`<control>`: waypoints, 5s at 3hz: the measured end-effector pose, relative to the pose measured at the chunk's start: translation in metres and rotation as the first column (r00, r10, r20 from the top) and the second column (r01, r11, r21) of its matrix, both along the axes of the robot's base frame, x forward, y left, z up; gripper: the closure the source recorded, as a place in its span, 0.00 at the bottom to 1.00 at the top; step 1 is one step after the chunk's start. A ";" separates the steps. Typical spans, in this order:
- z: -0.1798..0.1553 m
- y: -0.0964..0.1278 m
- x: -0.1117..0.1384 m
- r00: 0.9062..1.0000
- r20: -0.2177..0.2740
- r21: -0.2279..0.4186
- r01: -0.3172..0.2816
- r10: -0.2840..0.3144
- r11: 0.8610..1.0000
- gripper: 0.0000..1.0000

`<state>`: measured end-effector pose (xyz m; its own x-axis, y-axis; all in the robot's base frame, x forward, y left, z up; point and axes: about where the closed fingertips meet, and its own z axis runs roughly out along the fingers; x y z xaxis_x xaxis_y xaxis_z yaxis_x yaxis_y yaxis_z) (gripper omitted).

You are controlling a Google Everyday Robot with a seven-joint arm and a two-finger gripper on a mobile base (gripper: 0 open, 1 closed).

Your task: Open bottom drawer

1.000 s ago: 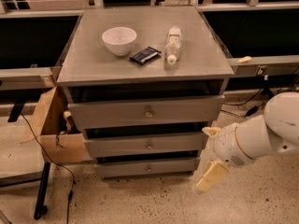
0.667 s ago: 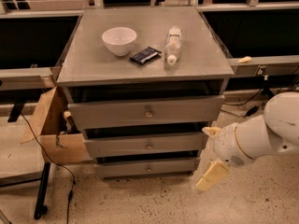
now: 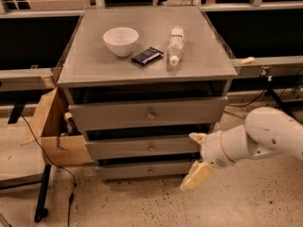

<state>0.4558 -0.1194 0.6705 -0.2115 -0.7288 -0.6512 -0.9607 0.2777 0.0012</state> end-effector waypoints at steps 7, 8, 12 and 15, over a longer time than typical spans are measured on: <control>-0.336 0.025 0.134 0.977 -0.109 0.039 0.191 -0.185 0.981 0.00; -0.381 0.013 0.158 0.965 -0.121 -0.019 0.234 -0.235 0.972 0.00; -0.414 0.051 0.199 0.984 -0.097 0.115 0.163 -0.152 0.980 0.00; -0.444 0.057 0.214 0.978 -0.131 0.097 0.177 -0.164 0.979 0.00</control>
Offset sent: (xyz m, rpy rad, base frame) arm 0.0974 0.0566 -0.2683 0.2778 0.0337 -0.2289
